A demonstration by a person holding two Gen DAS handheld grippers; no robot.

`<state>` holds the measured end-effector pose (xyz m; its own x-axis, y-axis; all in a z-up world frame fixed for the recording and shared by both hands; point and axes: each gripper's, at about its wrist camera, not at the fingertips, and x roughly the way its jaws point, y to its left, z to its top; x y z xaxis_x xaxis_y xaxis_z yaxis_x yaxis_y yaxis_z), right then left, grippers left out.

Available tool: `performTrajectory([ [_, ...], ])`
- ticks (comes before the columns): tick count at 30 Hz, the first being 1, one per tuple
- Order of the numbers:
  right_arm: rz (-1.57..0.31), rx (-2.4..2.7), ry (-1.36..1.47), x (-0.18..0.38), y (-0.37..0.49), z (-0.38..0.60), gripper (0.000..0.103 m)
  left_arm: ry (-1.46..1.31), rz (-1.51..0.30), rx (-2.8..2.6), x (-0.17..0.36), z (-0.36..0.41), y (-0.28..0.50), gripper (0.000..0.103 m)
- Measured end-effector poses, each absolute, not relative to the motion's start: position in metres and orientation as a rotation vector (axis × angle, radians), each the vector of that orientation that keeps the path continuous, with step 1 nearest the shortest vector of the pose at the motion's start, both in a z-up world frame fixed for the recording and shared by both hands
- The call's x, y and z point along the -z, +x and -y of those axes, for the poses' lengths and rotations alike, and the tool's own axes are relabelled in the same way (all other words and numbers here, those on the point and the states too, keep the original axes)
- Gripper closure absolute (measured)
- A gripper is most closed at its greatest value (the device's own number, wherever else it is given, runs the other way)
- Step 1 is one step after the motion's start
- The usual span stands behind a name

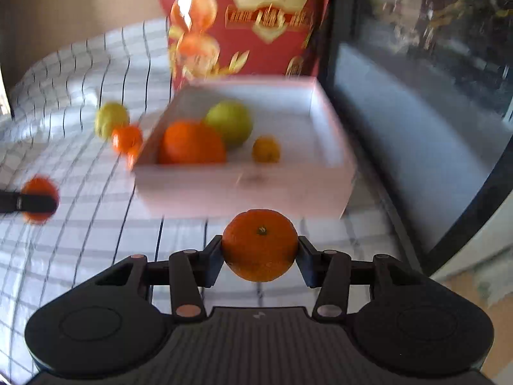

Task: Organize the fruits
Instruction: 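Drop the mandarins into the pink box with both tools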

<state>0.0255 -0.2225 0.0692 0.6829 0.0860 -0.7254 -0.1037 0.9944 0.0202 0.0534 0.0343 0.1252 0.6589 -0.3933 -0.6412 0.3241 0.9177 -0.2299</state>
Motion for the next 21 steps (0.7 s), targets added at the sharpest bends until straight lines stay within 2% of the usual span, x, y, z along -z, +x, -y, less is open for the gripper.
performTrajectory([
  [5,-0.695,-0.127,-0.052,-0.112,0.053,0.232,0.055,-0.107,-0.665,0.461,-0.184,0.029,0.118,0.054],
  [10,-0.66,-0.136,-0.085,-0.13,0.097,0.231,0.055,-0.014,-0.639,0.461,-0.198,0.098,0.161,0.054],
  [15,-0.717,-0.162,-0.085,-0.11,0.123,0.233,0.055,0.118,-0.644,0.453,-0.187,0.154,0.182,0.054],
  [21,-0.776,-0.178,-0.079,-0.082,0.135,0.239,0.056,0.15,-0.734,0.433,-0.153,0.179,0.207,0.054],
])
